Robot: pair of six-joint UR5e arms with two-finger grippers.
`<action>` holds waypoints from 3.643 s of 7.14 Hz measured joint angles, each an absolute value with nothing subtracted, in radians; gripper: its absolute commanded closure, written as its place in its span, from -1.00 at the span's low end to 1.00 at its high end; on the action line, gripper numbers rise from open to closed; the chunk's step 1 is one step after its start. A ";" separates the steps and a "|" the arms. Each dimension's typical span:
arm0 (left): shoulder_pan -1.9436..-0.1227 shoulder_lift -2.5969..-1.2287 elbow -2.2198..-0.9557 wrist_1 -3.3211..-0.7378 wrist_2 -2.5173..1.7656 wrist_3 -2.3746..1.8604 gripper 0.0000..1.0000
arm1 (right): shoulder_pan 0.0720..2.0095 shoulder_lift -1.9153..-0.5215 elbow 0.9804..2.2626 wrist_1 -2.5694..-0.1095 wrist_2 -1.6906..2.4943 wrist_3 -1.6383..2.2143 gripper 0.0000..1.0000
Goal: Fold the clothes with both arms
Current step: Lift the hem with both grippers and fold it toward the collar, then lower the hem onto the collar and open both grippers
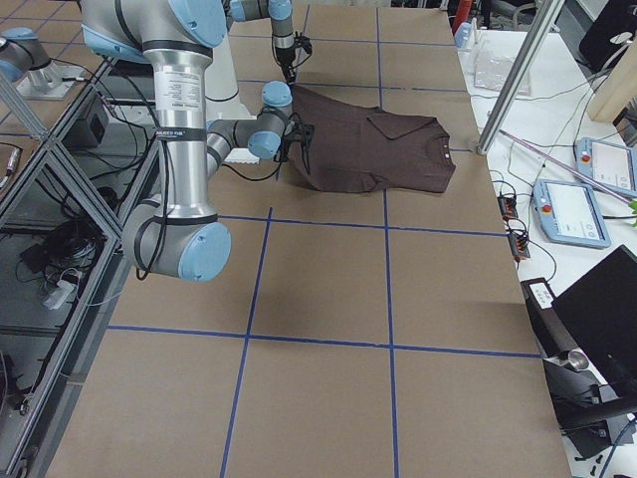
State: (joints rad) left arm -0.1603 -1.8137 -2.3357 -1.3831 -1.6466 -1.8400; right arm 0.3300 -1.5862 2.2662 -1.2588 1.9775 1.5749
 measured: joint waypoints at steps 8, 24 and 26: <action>-0.367 -1.908 -2.340 -1.294 -1.746 -1.552 1.00 | 0.563 -1.432 2.208 -1.257 2.037 1.565 1.00; -0.760 -2.222 -1.363 -1.992 -1.767 -1.287 1.00 | 0.876 -0.913 1.313 -1.060 2.034 1.462 1.00; -0.759 -2.235 -1.361 -1.993 -1.768 -1.288 -0.98 | 0.872 -0.908 1.314 -1.054 2.035 1.463 -0.68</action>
